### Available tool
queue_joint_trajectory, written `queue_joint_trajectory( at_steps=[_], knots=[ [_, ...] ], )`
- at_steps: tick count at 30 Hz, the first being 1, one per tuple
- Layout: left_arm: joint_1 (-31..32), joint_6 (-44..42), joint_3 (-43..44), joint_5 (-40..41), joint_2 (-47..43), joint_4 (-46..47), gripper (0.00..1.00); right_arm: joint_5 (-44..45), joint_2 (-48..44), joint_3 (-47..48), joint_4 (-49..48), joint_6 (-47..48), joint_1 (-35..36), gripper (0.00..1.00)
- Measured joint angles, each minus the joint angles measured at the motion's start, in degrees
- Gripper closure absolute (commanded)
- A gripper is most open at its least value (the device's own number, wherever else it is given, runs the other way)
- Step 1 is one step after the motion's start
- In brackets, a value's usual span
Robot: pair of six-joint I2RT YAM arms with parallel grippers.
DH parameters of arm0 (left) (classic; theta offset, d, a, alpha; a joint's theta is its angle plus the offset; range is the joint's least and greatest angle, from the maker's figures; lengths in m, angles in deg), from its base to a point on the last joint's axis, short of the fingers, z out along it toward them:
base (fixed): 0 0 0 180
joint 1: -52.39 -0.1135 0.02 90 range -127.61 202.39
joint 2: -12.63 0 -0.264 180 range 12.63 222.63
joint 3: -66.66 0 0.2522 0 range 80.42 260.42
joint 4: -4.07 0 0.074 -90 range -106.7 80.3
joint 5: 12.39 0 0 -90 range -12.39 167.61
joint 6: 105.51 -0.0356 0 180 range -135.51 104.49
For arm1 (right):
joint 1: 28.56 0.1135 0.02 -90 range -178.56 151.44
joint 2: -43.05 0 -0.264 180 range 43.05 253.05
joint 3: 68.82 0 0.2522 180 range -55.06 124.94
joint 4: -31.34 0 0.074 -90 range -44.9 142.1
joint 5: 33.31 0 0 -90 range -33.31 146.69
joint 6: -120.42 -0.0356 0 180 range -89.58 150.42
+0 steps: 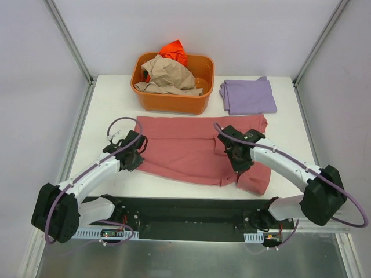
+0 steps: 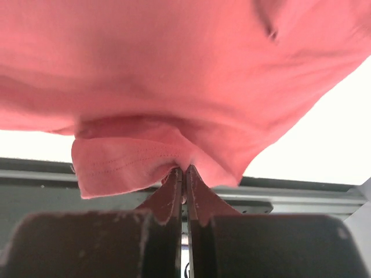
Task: Fold and stack the t-shirts
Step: Grap the side of the flattened tshirt closest away from the robot with both arms, then fold the other side of the tshirt into a rectangle
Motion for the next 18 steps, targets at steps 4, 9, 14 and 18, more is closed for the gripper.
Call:
queue_joint_trajectory(
  at_steps=[4, 9, 14, 18],
  knots=[
    [-1.5, -1.3, 1.9, -0.4, 1.2, 1.8, 1.0, 3.9, 2.3, 7.1, -0.1, 4.6, -1.7, 1.0],
    [-4.2, -3.0, 3.8, -1.6, 3.3, 4.5, 1.0, 8.2, 7.1, 13.2, -1.4, 9.9, -5.0, 1.0],
    [-6.1, -5.3, 6.6, -3.1, 7.6, 6.1, 1.0, 11.6, 11.3, 17.5, -3.2, 13.6, -7.8, 1.0],
    [-7.1, -6.5, 9.2, -4.1, 11.2, 7.2, 1.0, 12.5, 13.3, 19.8, -5.0, 15.2, -9.4, 1.0]
  ],
)
